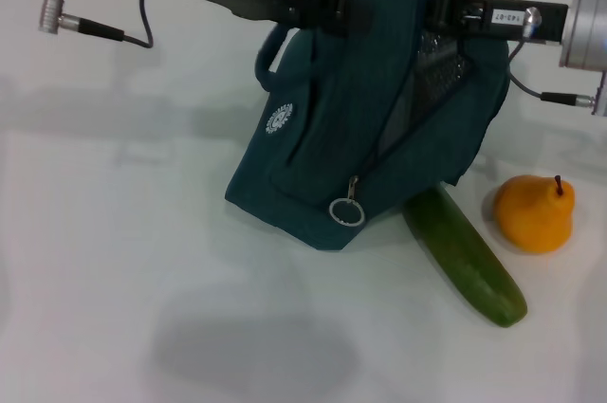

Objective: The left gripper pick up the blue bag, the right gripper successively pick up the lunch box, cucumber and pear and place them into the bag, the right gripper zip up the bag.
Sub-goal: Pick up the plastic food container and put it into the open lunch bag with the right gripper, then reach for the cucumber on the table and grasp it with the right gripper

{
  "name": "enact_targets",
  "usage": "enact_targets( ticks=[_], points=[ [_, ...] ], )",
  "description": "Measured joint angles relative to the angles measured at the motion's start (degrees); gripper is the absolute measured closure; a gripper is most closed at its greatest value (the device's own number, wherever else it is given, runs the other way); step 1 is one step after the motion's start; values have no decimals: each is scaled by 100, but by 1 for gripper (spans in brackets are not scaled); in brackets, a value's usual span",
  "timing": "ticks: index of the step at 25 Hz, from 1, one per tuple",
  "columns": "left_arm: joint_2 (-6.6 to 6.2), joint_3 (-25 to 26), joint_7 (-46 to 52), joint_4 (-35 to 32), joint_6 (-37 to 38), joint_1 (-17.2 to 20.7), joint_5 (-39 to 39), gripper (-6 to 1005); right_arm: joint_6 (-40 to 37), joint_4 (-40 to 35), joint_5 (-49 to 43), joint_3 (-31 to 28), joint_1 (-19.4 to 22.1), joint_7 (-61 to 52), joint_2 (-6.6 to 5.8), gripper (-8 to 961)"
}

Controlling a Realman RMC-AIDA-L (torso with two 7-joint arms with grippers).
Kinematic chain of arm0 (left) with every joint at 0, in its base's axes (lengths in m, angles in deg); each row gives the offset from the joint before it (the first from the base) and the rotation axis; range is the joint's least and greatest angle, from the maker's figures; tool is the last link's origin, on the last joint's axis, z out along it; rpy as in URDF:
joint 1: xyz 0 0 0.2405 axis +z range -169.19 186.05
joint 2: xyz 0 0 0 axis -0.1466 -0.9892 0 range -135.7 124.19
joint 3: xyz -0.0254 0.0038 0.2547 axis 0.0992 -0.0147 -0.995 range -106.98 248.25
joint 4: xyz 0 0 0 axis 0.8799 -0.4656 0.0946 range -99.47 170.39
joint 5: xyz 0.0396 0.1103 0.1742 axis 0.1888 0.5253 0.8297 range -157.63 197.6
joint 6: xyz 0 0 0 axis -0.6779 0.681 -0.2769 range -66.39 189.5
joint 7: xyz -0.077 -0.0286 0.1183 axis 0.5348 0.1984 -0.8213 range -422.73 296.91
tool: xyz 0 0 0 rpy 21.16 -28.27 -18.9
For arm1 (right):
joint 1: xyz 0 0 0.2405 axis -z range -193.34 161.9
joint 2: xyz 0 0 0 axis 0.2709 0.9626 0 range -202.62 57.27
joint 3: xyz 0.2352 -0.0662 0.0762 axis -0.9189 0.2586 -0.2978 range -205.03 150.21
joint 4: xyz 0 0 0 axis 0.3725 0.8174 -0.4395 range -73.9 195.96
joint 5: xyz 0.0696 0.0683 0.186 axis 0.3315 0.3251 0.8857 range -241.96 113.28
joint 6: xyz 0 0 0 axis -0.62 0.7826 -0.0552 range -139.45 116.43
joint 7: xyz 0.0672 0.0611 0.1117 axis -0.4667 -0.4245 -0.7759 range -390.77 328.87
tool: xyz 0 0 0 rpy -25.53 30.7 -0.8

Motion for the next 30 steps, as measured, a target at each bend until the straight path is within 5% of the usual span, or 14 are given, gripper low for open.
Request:
enact_targets(
  ticks=[10,30],
  points=[
    [31,0,27,-10,-153,-80,352,540,63,1,-27,-2,-127,102,-6,487],
    [129,5,162,21,-485,-318,1159,666,88,2,-7,95,-102,163,16,489]
  ],
)
